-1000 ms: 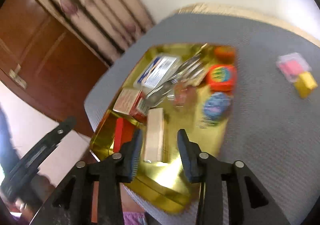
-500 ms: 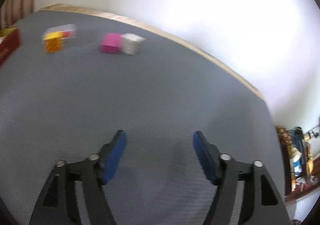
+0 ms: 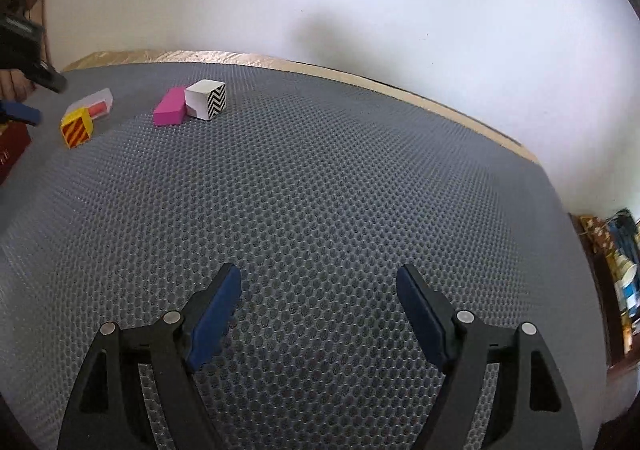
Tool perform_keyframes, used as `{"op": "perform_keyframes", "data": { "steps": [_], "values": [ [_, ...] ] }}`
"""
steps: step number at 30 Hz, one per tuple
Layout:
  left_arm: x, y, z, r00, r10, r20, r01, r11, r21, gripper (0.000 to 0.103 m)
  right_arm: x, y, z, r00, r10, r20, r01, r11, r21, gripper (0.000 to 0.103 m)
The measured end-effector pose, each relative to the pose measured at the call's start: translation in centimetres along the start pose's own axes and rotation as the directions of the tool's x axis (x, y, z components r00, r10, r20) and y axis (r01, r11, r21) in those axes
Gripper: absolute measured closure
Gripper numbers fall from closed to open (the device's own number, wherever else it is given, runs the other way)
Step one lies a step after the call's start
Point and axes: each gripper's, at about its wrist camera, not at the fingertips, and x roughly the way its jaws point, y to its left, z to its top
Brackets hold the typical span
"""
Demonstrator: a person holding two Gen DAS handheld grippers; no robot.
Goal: Organize rigid objects
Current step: 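Move the left tool to the yellow block and grasp it, then carry the yellow block into the tin and open the left tool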
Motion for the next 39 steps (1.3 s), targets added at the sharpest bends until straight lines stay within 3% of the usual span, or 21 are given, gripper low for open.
{"op": "perform_keyframes", "data": {
  "steps": [14,15,16,18,22,26,32,35,39],
  "values": [
    [3.7,-0.1,0.6,0.998,0.059,-0.017,-0.060,0.997,-0.052,0.048,0.5,0.1,0.0,0.998,0.058,-0.014,-0.058,0.998,0.004,0.026],
    [4.0,-0.2,0.6,0.998,0.063,-0.018,-0.063,0.997,-0.052,0.050,0.6,0.2,0.0,0.998,0.058,-0.016,-0.058,0.998,0.003,0.026],
    [4.3,0.0,0.6,0.998,0.063,-0.026,-0.064,0.996,-0.057,0.066,0.7,0.2,0.0,0.998,0.058,-0.019,-0.058,0.998,0.002,0.026],
    [4.6,0.3,0.6,0.998,0.058,-0.035,-0.060,0.997,-0.055,0.070,1.0,0.4,0.2,0.998,0.058,-0.021,-0.058,0.998,0.002,0.026],
    [2.4,1.4,0.2,0.997,0.081,0.003,-0.080,0.996,-0.023,0.073,1.2,0.4,0.2,0.998,0.055,-0.025,-0.055,0.998,0.004,0.025],
    [-0.2,1.5,-2.5,1.000,0.026,0.001,-0.026,0.999,0.019,0.073,1.5,0.4,0.3,0.998,0.056,-0.030,-0.056,0.998,0.006,0.024],
    [-7.5,4.1,-7.7,0.998,-0.036,0.061,0.030,0.995,0.094,0.073,1.7,0.4,0.5,0.998,0.054,-0.035,-0.054,0.999,0.005,0.022],
    [-11.6,7.2,-9.2,0.994,-0.030,0.102,0.020,0.995,0.102,0.073,1.9,0.5,0.5,0.998,0.045,-0.036,-0.045,0.999,0.002,0.021],
    [-16.8,11.8,-10.7,0.983,0.034,0.179,-0.050,0.995,0.085,0.073,1.9,0.7,0.5,0.999,0.023,-0.034,-0.023,1.000,-0.006,0.018]
  ]
}}
